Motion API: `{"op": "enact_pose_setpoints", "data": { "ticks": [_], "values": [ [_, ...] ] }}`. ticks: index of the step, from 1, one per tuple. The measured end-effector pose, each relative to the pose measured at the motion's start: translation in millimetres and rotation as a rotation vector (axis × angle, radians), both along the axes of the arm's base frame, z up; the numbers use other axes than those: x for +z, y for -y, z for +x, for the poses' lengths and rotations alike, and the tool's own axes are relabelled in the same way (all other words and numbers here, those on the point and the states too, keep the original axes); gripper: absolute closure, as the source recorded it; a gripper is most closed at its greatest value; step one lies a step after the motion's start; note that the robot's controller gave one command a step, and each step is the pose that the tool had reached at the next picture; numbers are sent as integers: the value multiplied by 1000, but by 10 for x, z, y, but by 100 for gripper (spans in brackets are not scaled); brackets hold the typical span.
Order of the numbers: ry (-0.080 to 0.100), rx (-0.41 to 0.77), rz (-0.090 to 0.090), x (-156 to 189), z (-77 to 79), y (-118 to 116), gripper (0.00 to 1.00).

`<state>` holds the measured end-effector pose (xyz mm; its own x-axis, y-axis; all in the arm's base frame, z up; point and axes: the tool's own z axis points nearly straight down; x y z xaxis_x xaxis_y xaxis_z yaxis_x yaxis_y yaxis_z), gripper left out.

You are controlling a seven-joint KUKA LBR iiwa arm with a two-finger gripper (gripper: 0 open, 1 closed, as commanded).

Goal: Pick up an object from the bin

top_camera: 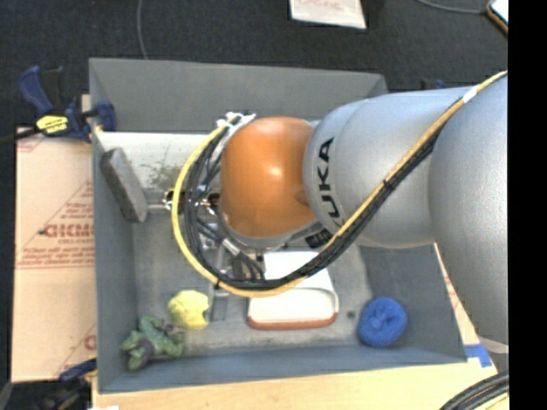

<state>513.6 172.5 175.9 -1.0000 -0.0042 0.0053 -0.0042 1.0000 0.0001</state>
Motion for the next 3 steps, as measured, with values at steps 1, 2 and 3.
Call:
{"op": "enact_pose_setpoints", "data": {
  "ticks": [1,2,3],
  "values": [
    [7,-5,1,36,22,10,0],
    [5,-102,1,-1065,-104,132,0],
    [24,3,7,-476,-156,80,0]
  ]
}}
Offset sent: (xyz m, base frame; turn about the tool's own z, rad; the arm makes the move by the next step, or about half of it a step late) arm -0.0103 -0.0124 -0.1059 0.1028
